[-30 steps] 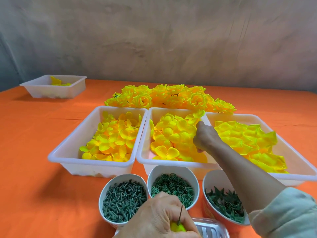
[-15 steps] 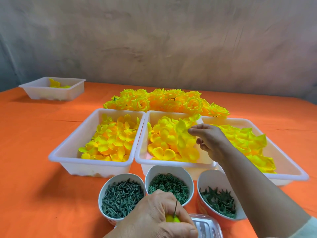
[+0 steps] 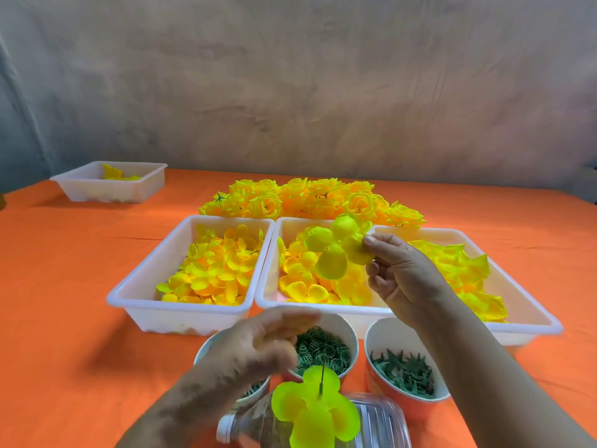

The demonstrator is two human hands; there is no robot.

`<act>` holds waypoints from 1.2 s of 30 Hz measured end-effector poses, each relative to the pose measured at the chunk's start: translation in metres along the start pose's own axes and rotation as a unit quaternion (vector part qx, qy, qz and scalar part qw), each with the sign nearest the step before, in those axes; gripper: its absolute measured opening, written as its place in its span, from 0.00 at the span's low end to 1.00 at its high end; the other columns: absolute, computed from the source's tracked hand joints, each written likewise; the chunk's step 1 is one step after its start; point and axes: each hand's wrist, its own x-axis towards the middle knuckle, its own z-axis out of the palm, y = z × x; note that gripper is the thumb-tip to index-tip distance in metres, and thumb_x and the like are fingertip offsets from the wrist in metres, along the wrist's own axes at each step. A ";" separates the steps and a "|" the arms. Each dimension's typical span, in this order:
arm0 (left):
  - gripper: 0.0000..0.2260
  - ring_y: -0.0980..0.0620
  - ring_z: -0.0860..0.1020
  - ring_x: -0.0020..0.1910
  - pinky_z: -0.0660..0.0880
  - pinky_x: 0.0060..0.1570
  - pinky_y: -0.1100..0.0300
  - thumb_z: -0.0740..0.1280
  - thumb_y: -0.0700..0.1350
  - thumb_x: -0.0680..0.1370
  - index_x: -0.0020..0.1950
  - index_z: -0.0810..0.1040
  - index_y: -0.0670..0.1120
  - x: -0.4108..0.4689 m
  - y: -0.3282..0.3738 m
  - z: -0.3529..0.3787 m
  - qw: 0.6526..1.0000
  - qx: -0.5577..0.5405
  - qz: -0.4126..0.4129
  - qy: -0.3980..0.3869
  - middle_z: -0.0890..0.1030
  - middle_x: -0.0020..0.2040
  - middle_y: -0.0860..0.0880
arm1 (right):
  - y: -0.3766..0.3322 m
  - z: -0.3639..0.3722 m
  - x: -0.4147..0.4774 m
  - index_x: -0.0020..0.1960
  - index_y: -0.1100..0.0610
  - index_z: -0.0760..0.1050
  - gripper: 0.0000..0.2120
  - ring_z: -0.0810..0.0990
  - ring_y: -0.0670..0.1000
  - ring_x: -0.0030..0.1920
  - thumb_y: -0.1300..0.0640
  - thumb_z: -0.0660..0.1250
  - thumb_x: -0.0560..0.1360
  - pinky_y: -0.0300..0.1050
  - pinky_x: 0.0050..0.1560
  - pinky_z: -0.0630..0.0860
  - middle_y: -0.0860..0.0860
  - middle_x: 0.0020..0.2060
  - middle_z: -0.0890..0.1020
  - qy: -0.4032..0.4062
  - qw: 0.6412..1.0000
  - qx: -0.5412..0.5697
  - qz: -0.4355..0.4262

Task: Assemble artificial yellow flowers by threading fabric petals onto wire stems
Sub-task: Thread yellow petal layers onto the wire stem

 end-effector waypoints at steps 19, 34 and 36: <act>0.23 0.49 0.82 0.31 0.78 0.28 0.59 0.74 0.42 0.62 0.56 0.77 0.45 0.020 0.072 0.020 0.968 -0.179 0.015 0.178 0.84 0.40 0.44 | -0.013 0.041 -0.085 0.45 0.55 0.73 0.10 0.79 0.48 0.33 0.57 0.73 0.69 0.40 0.30 0.75 0.51 0.35 0.81 -0.128 0.991 -0.009 -0.038; 0.22 0.48 0.83 0.33 0.78 0.28 0.58 0.78 0.38 0.61 0.54 0.80 0.45 -0.011 0.065 0.034 0.979 -0.111 -0.052 0.166 0.84 0.41 0.42 | 0.001 0.039 -0.115 0.50 0.57 0.77 0.18 0.79 0.53 0.31 0.63 0.77 0.63 0.44 0.30 0.74 0.57 0.35 0.78 -0.141 0.990 -0.016 0.009; 0.25 0.47 0.83 0.34 0.79 0.29 0.58 0.82 0.38 0.60 0.55 0.80 0.46 -0.013 0.063 0.034 0.979 -0.101 -0.063 0.163 0.84 0.41 0.42 | 0.005 0.038 -0.116 0.50 0.56 0.78 0.16 0.79 0.53 0.31 0.61 0.75 0.63 0.44 0.29 0.73 0.57 0.35 0.78 -0.138 0.990 -0.012 0.021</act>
